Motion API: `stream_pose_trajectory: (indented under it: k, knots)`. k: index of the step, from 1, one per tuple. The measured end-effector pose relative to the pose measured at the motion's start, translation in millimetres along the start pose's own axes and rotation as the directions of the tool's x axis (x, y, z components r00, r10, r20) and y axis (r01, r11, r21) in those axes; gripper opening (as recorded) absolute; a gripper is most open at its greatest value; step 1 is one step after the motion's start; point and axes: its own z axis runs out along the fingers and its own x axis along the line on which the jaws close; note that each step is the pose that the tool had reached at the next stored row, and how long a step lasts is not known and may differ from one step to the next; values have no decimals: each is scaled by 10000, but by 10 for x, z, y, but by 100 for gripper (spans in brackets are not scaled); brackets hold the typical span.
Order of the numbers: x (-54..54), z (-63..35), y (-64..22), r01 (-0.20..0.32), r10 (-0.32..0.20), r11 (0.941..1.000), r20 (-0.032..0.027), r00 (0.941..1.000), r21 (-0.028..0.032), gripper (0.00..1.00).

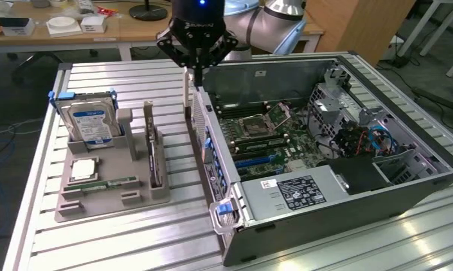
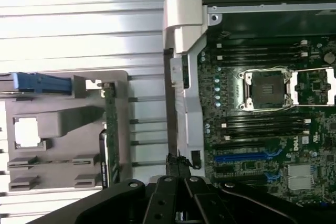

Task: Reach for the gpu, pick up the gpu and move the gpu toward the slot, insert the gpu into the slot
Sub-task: 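Reach for the gpu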

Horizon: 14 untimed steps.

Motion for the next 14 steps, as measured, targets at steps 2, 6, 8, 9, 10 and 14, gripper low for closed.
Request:
stream_pose_trajectory:
  k: [2,6,8,9,10,14]
  knots:
    - [90,-2,-7,0,0,10000,0,10000,0,10]
    - [270,-7,-20,1,-1,10000,0,10000,0,10]
    - [363,-10,-27,-1,1,10000,1,10000,0,10]
    - [408,-11,-30,0,0,10000,0,10000,0,10]
    - [452,-12,-34,1,-1,10000,1,10000,-1,10]
    - [632,-16,-47,0,0,10000,1,10000,0,10]
